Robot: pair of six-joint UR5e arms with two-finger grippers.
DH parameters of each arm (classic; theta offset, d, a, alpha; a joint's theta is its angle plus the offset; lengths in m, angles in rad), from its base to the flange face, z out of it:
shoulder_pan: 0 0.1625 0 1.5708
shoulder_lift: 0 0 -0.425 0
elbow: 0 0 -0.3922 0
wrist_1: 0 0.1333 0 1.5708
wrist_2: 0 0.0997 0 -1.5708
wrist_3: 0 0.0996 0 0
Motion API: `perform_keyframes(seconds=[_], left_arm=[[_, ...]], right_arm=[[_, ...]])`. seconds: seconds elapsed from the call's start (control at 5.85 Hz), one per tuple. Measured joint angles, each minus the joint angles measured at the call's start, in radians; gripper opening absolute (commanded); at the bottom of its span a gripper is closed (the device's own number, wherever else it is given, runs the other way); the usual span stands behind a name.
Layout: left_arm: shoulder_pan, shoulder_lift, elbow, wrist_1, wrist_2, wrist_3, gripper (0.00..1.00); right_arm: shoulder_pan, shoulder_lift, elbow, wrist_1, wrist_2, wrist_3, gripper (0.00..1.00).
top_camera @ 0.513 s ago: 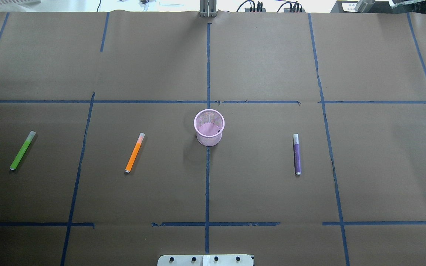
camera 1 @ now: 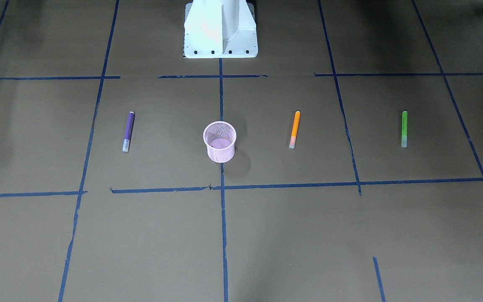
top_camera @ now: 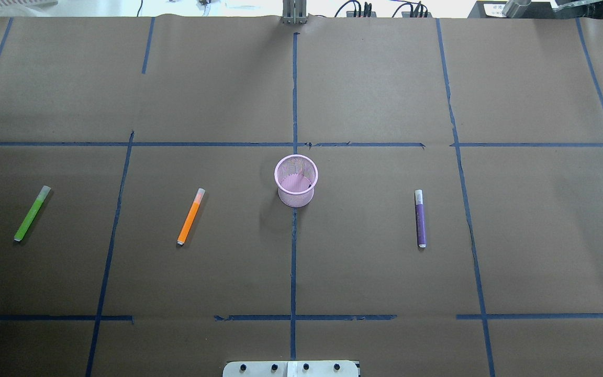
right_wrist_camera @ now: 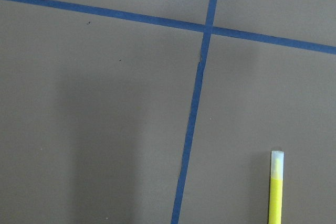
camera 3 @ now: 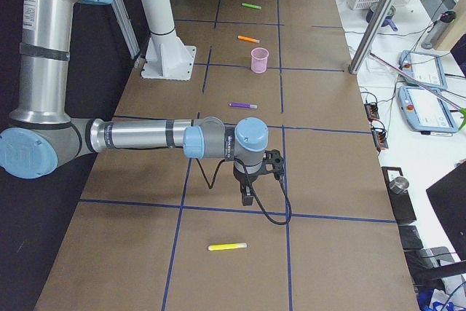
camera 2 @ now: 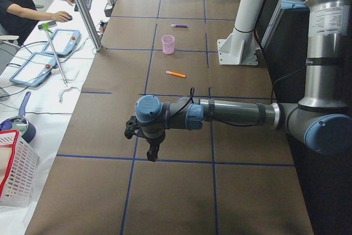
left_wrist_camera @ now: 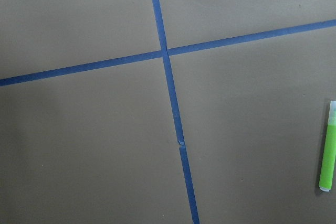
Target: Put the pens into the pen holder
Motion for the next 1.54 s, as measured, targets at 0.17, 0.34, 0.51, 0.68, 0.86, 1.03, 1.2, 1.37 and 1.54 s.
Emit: perform_keyframes(seconds=[0.17, 0.34, 0.51, 0.68, 0.86, 1.03, 1.2, 1.37, 1.54], left_arm=[[0.0, 0.011, -0.002, -0.006, -0.003, 0.003, 1.0], [0.0, 0.026, -0.004, -0.016, -0.005, 0.003, 1.0], [0.001, 0.035, -0.007, -0.039, -0.006, 0.002, 1.0], [0.001, 0.054, -0.01, -0.083, -0.007, 0.001, 1.0], [0.005, 0.075, -0.01, -0.136, -0.008, -0.002, 1.0], [0.03, 0.079, -0.011, -0.187, -0.007, -0.033, 1.0], [0.114, 0.059, -0.012, -0.241, -0.006, -0.125, 1.0], [0.234, 0.014, -0.013, -0.276, -0.003, -0.233, 1.0], [0.344, -0.044, -0.005, -0.288, 0.002, -0.32, 1.0]], right_arm=[[0.0, 0.0, 0.0, 0.0, 0.0, 0.004, 1.0], [-0.001, 0.0, 0.001, -0.001, 0.011, 0.005, 1.0], [-0.001, 0.0, 0.003, 0.0, 0.031, 0.004, 1.0], [-0.003, 0.001, 0.005, 0.001, 0.045, 0.004, 1.0], [-0.006, 0.005, 0.005, 0.001, 0.056, 0.004, 1.0], [-0.012, 0.008, 0.006, 0.001, 0.065, 0.005, 1.0], [-0.02, 0.011, 0.007, 0.001, 0.07, 0.005, 1.0], [-0.03, 0.012, 0.007, 0.002, 0.07, 0.005, 1.0], [-0.044, 0.013, 0.007, 0.002, 0.069, 0.006, 1.0]])
